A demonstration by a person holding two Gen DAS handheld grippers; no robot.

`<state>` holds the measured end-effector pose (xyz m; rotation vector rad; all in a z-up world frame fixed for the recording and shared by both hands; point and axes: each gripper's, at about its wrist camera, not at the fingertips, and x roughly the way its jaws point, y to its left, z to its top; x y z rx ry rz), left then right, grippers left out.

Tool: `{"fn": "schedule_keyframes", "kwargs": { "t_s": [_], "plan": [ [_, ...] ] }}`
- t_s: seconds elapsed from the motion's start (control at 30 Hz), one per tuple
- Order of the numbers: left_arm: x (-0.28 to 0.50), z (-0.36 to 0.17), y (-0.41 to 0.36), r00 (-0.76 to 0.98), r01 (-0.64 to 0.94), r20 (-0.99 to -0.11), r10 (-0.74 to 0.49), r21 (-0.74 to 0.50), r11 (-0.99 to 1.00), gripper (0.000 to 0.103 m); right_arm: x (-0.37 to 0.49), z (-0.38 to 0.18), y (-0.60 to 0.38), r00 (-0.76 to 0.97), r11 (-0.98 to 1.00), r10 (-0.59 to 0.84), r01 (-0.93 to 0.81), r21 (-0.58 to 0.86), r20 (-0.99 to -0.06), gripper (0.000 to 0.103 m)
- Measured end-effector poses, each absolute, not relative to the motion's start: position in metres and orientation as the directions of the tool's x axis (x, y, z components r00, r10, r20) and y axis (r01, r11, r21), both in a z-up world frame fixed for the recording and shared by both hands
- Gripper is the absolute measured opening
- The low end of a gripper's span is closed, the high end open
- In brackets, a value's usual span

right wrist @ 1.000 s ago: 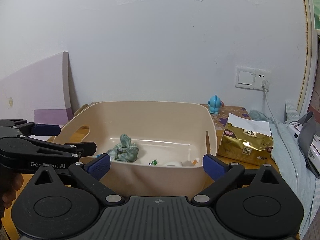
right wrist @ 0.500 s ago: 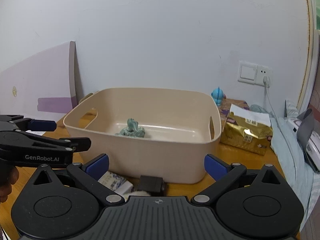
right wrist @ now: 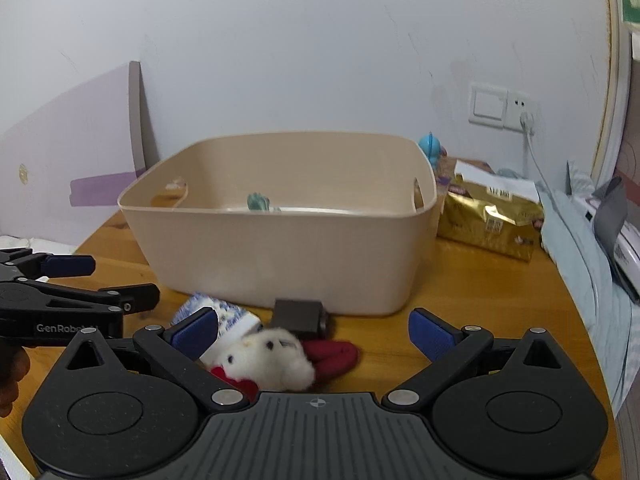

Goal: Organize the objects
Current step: 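Move both tools back toward the tea box and white plush toy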

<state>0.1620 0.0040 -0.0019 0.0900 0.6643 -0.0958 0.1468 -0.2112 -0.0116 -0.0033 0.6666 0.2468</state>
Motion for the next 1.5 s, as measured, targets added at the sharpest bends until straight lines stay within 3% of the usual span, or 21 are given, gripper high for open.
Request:
{"fn": "schedule_keyframes", "kwargs": {
  "t_s": [0.77,1.2,1.5],
  "plan": [
    [0.158,-0.044,0.003,0.706,0.120,-0.705,-0.063,0.032,0.992,0.089,0.144,-0.062,-0.214,0.670,0.973,0.215,-0.209,0.097,-0.710,0.103],
    [0.166,-0.055,0.010,0.692,0.094,-0.721,-0.040,0.035,0.995,0.089,0.152,-0.065,-0.191,0.652,0.961,0.253,-0.257,0.106,-0.715,0.103],
    [0.173,-0.056,0.021,0.684,0.094,-0.728,-0.056,0.011,0.995,0.089,0.164,-0.069,-0.186,0.667,0.976,0.182,-0.211,0.051,-0.723,0.103]
  ]
}}
